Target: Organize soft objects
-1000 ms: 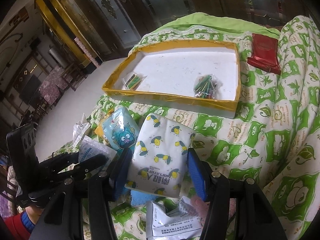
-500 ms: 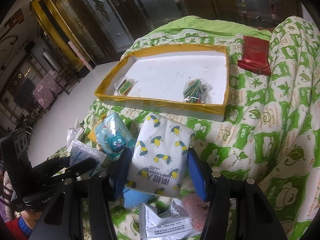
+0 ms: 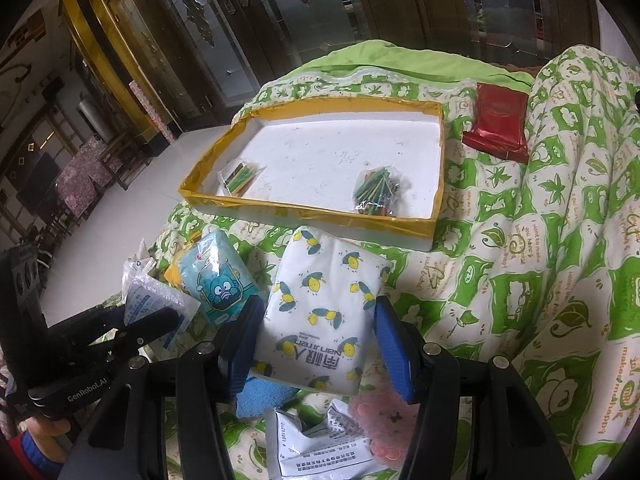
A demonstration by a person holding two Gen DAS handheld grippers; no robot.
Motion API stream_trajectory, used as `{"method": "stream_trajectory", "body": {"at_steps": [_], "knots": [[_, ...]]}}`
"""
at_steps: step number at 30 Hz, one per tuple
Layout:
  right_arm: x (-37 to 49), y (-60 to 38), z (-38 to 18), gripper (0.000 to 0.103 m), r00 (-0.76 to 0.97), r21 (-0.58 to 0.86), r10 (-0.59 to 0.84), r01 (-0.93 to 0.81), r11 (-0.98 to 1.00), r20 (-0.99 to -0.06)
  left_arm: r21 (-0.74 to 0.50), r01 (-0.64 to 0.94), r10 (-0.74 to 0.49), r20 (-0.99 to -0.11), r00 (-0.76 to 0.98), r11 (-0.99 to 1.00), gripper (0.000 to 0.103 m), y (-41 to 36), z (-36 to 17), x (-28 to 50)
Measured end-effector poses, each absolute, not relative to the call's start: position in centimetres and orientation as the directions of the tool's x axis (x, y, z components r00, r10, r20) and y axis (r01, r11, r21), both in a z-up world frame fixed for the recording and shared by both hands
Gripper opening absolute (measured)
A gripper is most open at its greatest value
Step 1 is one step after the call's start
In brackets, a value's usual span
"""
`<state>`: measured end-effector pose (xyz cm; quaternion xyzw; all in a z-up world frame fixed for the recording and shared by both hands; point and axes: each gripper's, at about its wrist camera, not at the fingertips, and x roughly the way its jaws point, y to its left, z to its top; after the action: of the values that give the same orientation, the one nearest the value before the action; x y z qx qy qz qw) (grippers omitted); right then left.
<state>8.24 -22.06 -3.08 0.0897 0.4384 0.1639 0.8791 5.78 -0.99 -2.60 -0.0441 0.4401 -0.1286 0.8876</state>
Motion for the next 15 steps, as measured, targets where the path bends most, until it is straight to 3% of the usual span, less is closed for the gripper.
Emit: {"method": "stream_trajectory", "body": {"at_steps": [15], "knots": [[8.3,-22.2,-2.8,0.060,0.570,0.298,0.362,-0.207,0.932,-0.738,-0.189,0.231,-0.292,-0.757,0.585,0.954,0.040,-3.1,-1.8,7.0]]}}
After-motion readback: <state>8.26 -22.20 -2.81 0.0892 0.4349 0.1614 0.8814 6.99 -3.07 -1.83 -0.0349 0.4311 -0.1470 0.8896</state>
